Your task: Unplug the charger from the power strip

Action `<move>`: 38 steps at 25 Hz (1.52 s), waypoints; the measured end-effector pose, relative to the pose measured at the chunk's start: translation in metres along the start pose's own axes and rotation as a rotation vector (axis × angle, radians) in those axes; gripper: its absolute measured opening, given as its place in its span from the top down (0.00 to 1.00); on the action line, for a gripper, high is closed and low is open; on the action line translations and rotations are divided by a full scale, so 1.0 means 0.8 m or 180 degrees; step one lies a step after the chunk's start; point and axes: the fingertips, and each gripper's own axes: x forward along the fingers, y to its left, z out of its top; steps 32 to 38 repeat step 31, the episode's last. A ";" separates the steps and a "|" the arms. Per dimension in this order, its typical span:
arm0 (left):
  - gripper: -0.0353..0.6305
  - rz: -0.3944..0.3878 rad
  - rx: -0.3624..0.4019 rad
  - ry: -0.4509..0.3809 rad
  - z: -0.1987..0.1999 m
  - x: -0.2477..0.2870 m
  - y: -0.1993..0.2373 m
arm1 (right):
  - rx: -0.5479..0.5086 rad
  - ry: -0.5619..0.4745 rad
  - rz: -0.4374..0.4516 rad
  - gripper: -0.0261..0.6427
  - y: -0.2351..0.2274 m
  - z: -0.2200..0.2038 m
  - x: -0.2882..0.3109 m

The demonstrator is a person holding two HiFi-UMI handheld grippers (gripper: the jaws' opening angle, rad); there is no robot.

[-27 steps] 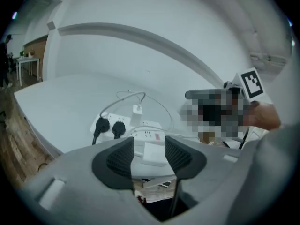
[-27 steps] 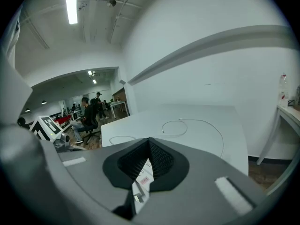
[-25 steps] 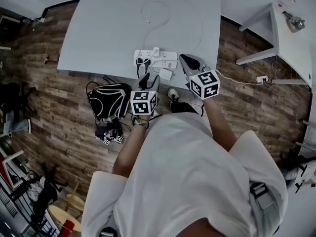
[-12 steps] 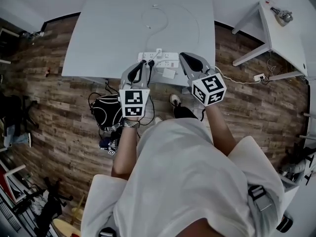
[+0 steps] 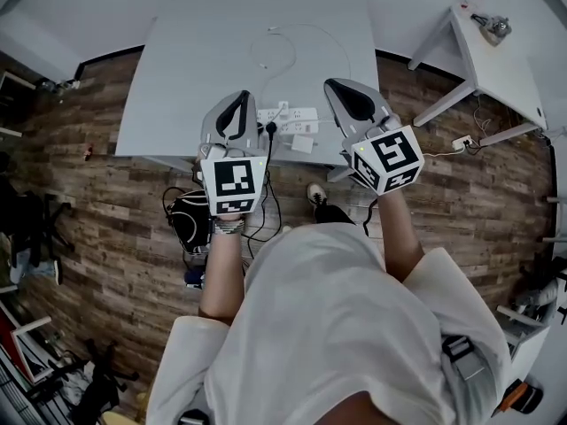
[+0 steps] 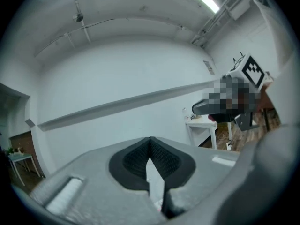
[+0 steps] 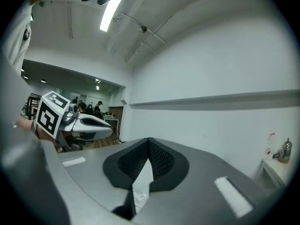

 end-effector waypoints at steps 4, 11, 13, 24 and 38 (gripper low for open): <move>0.94 -0.0001 -0.0190 -0.0140 0.033 0.003 0.011 | -0.0092 -0.0081 -0.0069 0.96 -0.013 0.029 0.000; 0.94 0.0019 -0.0301 -0.0211 0.049 0.009 0.025 | -0.0144 -0.0067 -0.0080 0.96 -0.020 0.031 0.005; 0.94 0.0022 -0.0328 -0.0209 0.049 0.011 0.027 | -0.0149 -0.0080 -0.0089 0.96 -0.022 0.034 0.007; 0.94 -0.0041 -0.0393 -0.0159 0.044 0.024 0.022 | -0.0138 -0.0096 -0.0102 0.96 -0.031 0.036 0.011; 0.94 -0.0060 -0.0397 -0.0107 0.034 0.027 0.018 | -0.0100 -0.0076 -0.0105 0.96 -0.033 0.029 0.014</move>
